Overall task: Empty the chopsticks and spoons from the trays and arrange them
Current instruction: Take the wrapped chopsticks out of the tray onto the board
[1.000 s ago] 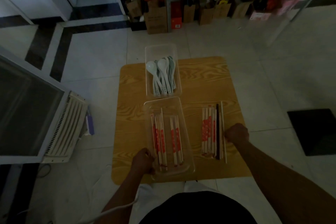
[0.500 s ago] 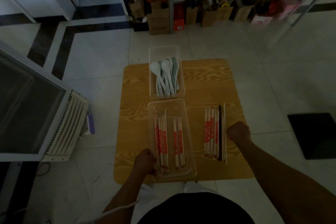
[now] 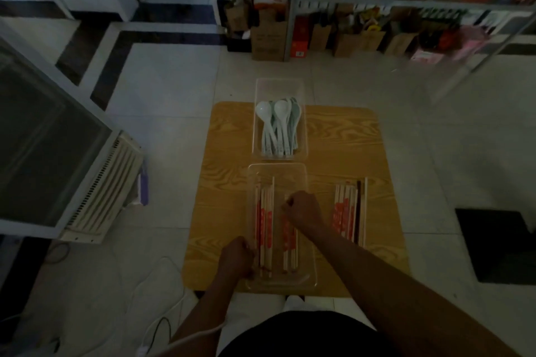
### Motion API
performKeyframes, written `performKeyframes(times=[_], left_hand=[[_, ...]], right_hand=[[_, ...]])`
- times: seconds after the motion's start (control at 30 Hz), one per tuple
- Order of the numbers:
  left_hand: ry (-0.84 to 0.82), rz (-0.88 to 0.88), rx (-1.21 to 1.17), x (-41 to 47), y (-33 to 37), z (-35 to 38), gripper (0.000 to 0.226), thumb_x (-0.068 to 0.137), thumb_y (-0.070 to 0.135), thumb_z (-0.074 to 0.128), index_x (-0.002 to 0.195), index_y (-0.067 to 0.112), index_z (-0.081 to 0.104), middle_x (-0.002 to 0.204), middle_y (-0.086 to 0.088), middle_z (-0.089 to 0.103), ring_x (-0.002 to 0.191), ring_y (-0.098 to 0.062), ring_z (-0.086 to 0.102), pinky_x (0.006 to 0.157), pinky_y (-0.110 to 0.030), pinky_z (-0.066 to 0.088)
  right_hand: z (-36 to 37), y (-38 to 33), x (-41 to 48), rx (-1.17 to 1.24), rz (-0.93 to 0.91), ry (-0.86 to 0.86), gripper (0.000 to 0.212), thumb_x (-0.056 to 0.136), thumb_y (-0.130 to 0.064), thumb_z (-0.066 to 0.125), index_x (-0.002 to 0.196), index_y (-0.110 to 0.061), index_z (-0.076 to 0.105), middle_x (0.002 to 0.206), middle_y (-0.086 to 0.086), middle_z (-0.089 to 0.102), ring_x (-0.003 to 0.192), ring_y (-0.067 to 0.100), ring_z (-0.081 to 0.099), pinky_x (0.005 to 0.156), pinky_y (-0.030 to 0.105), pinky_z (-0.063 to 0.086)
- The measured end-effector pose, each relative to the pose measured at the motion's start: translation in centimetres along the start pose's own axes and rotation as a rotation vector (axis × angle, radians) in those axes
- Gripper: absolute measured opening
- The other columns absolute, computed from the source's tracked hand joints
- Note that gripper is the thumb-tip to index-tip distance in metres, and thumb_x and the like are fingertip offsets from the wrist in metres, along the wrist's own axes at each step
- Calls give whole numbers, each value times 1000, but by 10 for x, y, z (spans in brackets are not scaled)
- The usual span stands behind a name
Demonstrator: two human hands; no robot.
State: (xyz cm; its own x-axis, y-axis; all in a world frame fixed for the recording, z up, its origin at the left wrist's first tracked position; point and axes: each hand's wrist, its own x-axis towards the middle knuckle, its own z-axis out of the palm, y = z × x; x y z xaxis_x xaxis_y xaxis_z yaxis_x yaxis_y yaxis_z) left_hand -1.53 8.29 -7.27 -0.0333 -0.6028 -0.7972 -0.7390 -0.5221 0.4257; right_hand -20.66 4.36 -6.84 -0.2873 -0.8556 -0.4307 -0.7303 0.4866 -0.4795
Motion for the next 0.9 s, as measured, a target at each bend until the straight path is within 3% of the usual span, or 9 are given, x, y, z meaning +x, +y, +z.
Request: performKeyframes(times=[0.17,0.3,0.37,0.47,0.67,0.77,0.9], left_hand=[[-19,3,-1,1,-3,0,37,74,11,78,103,7,55,102,-15,66,90,-31,67,76,-44,58],[-5,34,31,2,-3,0,30,80,10,72,105,7,56,105,-11,65,96,-26,64,68,-31,52],[22,39,-18,5,-5,2,16,85,12,65,98,8,56,99,-12,65,90,-28,65,70,-38,57],[42,25,-73,5,-6,4,4,90,13,57,90,10,54,94,-13,65,81,-31,67,70,-45,59],[29,11,-97,5,-6,2,5,90,12,58,93,9,55,95,-15,65,81,-33,68,71,-49,59],[22,2,-77,4,-4,1,11,88,12,61,96,10,56,96,-12,65,85,-30,67,74,-47,59],[-26,-17,-35,3,-3,-2,25,81,8,72,99,10,55,100,-8,64,91,-25,64,74,-39,58]], right_hand=[[54,1,-17,-1,153,-95,21,91,-21,59,85,-7,73,83,9,71,76,24,69,57,28,50],[64,-4,-22,-33,264,-35,22,96,-22,51,103,-7,66,100,11,69,90,28,67,65,31,49],[68,-5,-18,-17,297,-23,25,97,-22,51,109,-6,66,106,13,69,94,29,68,70,32,52],[70,-10,-17,-3,328,-19,27,96,-23,53,106,-4,69,105,13,70,93,29,69,75,33,57],[71,-16,-18,-12,349,-42,28,94,-25,57,105,-3,69,105,14,70,96,31,68,75,34,54],[73,-20,-15,-35,347,-47,27,94,-26,57,107,-5,69,109,12,69,99,30,68,75,32,53],[65,-20,-9,-43,321,-55,41,95,-45,52,103,-9,70,102,11,70,92,28,68,67,30,49]])
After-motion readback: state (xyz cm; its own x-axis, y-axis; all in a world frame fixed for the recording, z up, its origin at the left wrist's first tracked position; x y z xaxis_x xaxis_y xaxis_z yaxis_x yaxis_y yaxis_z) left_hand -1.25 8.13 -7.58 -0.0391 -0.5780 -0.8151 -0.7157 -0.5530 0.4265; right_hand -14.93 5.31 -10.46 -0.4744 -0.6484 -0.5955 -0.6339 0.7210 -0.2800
